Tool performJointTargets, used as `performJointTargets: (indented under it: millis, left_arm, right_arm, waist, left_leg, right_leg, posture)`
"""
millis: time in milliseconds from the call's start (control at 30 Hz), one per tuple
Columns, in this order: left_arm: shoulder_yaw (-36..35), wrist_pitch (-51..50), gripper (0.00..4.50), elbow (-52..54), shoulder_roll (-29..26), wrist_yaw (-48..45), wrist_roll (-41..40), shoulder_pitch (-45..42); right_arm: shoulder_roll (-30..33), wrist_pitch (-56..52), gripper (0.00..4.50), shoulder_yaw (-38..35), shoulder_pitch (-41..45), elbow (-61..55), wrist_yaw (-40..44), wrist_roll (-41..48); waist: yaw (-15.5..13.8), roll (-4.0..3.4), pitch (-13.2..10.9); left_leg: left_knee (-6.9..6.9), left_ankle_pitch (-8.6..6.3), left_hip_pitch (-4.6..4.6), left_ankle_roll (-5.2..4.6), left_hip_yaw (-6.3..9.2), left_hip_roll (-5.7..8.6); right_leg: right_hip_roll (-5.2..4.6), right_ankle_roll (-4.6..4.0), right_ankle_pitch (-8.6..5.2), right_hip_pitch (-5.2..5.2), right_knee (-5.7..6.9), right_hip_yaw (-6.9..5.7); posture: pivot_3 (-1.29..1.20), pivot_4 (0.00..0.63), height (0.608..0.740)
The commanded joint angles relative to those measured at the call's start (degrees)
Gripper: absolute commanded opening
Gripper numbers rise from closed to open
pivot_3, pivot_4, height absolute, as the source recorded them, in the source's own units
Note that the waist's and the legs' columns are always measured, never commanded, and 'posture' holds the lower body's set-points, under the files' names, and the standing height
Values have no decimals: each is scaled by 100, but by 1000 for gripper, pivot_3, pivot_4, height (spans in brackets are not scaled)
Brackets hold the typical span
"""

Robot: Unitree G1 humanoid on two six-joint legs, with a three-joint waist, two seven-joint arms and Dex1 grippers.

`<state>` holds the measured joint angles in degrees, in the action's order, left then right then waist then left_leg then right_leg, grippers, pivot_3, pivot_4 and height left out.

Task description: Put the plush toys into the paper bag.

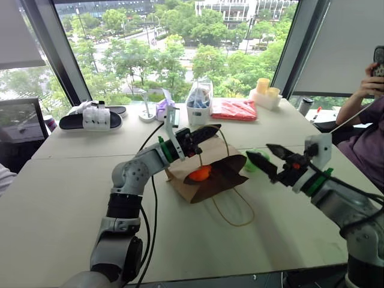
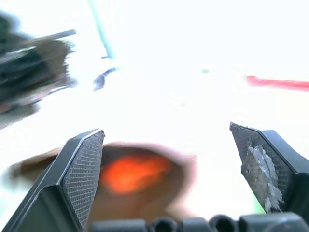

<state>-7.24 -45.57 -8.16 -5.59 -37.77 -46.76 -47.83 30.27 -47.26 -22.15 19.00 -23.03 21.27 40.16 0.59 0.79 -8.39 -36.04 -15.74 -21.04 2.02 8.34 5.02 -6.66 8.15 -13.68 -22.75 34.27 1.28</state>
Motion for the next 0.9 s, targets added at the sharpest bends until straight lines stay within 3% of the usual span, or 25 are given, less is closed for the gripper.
performJointTargets:
  millis: [33, 133, 333, 467, 633, 667, 767, 900]
  left_arm:
    - [52, 43, 0, 251, 8, -51, -30, -16]
    - [32, 52, 0, 392, -3, 31, -35, 66]
    - [181, 98, 0, 723, -120, 90, 97, 293]
    - [102, 116, 0, 797, -206, 198, 119, 395]
    - [80, 137, 0, 740, -195, 232, 73, 383]
    - [76, 139, 0, 713, -182, 225, 60, 368]
    - [65, 174, 0, 575, -126, 201, 57, 262]
    - [-4, 276, 0, 327, -61, 157, 44, 61]
  right_arm:
    - [138, 867, 4460, 651, 574, 1465, -453, -1329]
    - [-178, 1701, 4460, 1357, 1719, 4024, -675, -2292]
    - [-409, 2556, 4460, 1880, 2902, 6868, -329, -3077]
    - [-340, 2918, 2566, 1989, 3107, 7506, -270, -3363]
    - [-345, 3084, 221, 1887, 3131, 7631, -226, -3400]
    - [-345, 3101, 39, 1834, 3102, 7560, -235, -3369]
    - [-200, 2977, 39, 1499, 2747, 6641, -221, -3124]
    - [178, 1466, 39, 840, 1417, 3648, -61, -2411]
  waist:
    - [10, 0, 0]
    - [79, -2, 1]
    - [44, -7, 0]
    - [7, -4, 2]
    - [3, -4, 3]
    - [5, -3, 3]
    - [-4, -4, 3]
    - [-61, -6, 3]
  left_leg:
    - [-1, 0, 0, 1, -2, 0]
    - [-1, 11, 0, 18, -18, 0]
    - [30, 24, -6, 41, -24, -6]
    - [12, 24, -30, 41, -16, 3]
    - [-6, 24, -24, 41, -13, 7]
    - [-5, 24, -20, 40, -13, 6]
    - [-5, 24, -19, 41, -8, 5]
    - [-4, 23, -41, 40, 5, 9]
  right_leg:
    - [0, 0, 0, -1, 1, 0]
    - [-1, 0, 1, -12, 6, 11]
    - [1, -3, 3, -36, 5, 16]
    - [-5, 3, 8, -42, -2, 15]
    - [-6, 7, 11, -19, -9, 15]
    - [-5, 7, 11, -16, -8, 14]
    - [-4, 8, 11, -14, -6, 12]
    - [-6, 9, 12, -35, -3, 11]
  posture:
    - [0, 150, 740]
    - [0, 150, 740]
    - [0, 150, 740]
    - [0, 150, 740]
    - [0, 150, 740]
    - [0, 150, 740]
    - [0, 150, 740]
    - [0, 150, 740]
